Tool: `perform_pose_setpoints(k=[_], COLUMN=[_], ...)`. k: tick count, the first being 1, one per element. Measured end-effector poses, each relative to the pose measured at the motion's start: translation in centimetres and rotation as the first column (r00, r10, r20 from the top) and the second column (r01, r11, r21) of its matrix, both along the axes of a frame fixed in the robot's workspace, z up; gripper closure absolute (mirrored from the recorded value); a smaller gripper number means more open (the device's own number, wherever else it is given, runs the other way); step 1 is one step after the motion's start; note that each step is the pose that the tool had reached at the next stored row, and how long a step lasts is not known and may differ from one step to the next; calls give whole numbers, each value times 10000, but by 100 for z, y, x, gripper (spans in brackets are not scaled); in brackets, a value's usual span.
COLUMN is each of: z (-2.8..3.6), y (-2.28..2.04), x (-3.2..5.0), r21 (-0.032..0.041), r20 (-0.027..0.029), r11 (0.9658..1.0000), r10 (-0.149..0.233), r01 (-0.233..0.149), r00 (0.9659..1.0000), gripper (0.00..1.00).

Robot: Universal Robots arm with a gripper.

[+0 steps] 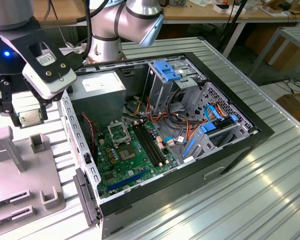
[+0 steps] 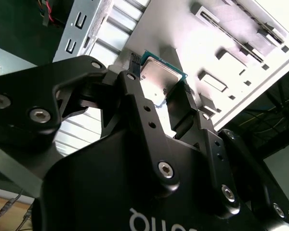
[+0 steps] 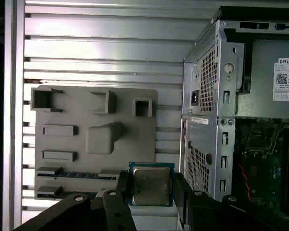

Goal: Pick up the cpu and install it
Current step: 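Pick up the cpu and move it towards the insertion slot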

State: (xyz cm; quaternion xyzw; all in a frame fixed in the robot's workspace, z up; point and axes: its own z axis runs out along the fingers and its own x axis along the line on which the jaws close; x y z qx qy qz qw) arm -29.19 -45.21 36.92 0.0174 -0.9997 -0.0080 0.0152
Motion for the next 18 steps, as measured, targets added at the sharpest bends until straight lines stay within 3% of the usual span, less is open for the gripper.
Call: perform_pose_setpoints(k=[18], z=[0], y=[0], x=[271], r21=[-11], r20=[0], r11=[9999], r10=[-145], r01=[145], r00=[9999], gripper=[53])
